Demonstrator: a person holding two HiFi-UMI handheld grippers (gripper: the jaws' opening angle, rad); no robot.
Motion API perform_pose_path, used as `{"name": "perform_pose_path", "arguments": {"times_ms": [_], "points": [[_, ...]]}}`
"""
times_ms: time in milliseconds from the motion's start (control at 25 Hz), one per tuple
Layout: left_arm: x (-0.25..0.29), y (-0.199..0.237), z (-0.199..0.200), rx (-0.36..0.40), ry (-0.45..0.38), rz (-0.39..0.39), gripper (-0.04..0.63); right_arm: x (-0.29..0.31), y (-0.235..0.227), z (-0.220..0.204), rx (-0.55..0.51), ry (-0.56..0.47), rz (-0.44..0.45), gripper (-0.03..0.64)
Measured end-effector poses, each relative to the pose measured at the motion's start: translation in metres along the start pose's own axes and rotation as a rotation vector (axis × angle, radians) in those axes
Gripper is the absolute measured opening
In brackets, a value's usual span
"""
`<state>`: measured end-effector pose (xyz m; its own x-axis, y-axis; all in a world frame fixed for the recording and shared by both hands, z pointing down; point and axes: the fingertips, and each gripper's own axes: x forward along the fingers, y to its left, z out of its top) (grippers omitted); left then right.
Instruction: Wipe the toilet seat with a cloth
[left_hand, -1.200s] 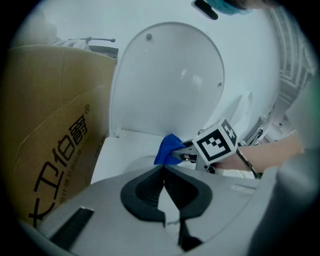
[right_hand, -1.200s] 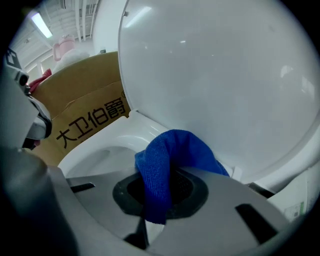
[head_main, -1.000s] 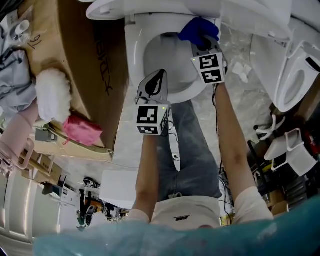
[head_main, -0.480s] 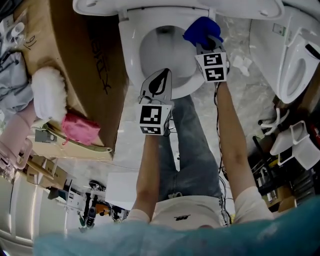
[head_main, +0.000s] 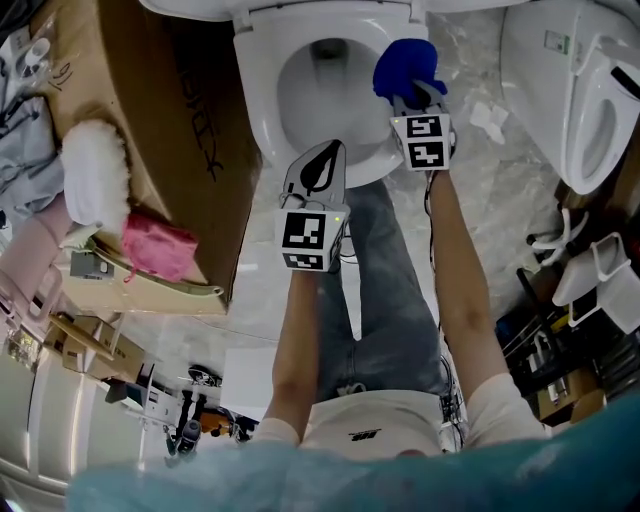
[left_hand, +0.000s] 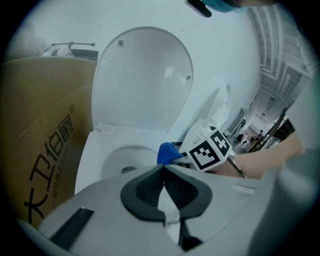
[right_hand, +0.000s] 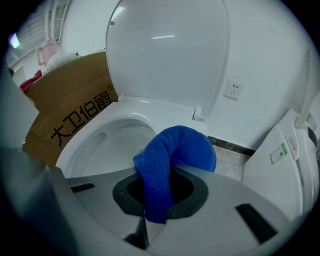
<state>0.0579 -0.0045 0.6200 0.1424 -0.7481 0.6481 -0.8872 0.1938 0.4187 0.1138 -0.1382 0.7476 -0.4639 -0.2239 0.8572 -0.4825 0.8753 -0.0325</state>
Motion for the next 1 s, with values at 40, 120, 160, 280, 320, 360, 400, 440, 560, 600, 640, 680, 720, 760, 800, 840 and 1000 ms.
{"name": "perform_pose_path", "arguments": {"times_ms": [40, 120, 160, 280, 320, 360, 400, 440, 560, 600, 640, 680, 720, 760, 800, 840, 1000], "points": [[-0.001, -0.002, -0.002, 0.004, 0.001, -0.001, 0.009, -0.002, 0.001, -0.004, 0.007, 0.001, -0.003, 0.020], [-0.005, -0.006, -0.005, 0.017, 0.002, -0.005, 0.009, -0.006, 0.004, -0.011, 0.018, 0.005, -0.007, 0.020], [-0.007, -0.008, -0.006, 0.021, 0.002, -0.008, 0.009, -0.008, 0.006, -0.015, 0.025, 0.010, -0.007, 0.021], [-0.014, -0.015, -0.010, 0.041, 0.004, -0.016, 0.009, -0.016, 0.011, -0.028, 0.078, 0.040, 0.008, 0.021], [-0.016, -0.017, -0.011, 0.047, 0.005, -0.018, 0.009, -0.019, 0.013, -0.033, 0.095, 0.054, 0.015, 0.020], [-0.019, -0.019, -0.012, 0.052, 0.006, -0.020, 0.009, -0.023, 0.016, -0.038, 0.105, 0.066, 0.022, 0.020], [-0.023, -0.021, -0.012, 0.056, 0.006, -0.021, 0.009, -0.027, 0.019, -0.043, 0.108, 0.074, 0.027, 0.020], [-0.026, -0.023, -0.012, 0.061, 0.007, -0.023, 0.009, -0.033, 0.022, -0.048, 0.107, 0.075, 0.030, 0.021], [-0.039, -0.027, -0.009, 0.085, 0.005, -0.026, 0.009, -0.050, 0.030, -0.053, 0.112, 0.059, 0.028, 0.020], [-0.044, -0.029, -0.007, 0.093, 0.004, -0.027, 0.009, -0.058, 0.033, -0.053, 0.119, 0.057, 0.029, 0.020], [-0.050, -0.031, -0.005, 0.100, 0.005, -0.028, 0.009, -0.065, 0.036, -0.053, 0.127, 0.058, 0.029, 0.020], [-0.058, -0.034, -0.004, 0.105, 0.008, -0.029, 0.009, -0.074, 0.040, -0.054, 0.135, 0.061, 0.031, 0.020], [-0.066, -0.037, -0.003, 0.110, 0.012, -0.031, 0.009, -0.082, 0.044, -0.056, 0.140, 0.065, 0.032, 0.020], [-0.074, -0.040, 0.000, 0.113, 0.015, -0.032, 0.009, -0.090, 0.047, -0.056, 0.141, 0.069, 0.032, 0.020], [-0.082, -0.043, 0.004, 0.113, 0.016, -0.033, 0.009, -0.098, 0.048, -0.054, 0.139, 0.070, 0.030, 0.021], [-0.090, -0.046, 0.009, 0.112, 0.013, -0.034, 0.009, -0.107, 0.049, -0.051, 0.133, 0.068, 0.027, 0.020], [-0.126, -0.062, 0.034, 0.126, -0.003, -0.046, 0.009, -0.154, 0.059, -0.025, 0.119, 0.042, 0.028, 0.021]]}}
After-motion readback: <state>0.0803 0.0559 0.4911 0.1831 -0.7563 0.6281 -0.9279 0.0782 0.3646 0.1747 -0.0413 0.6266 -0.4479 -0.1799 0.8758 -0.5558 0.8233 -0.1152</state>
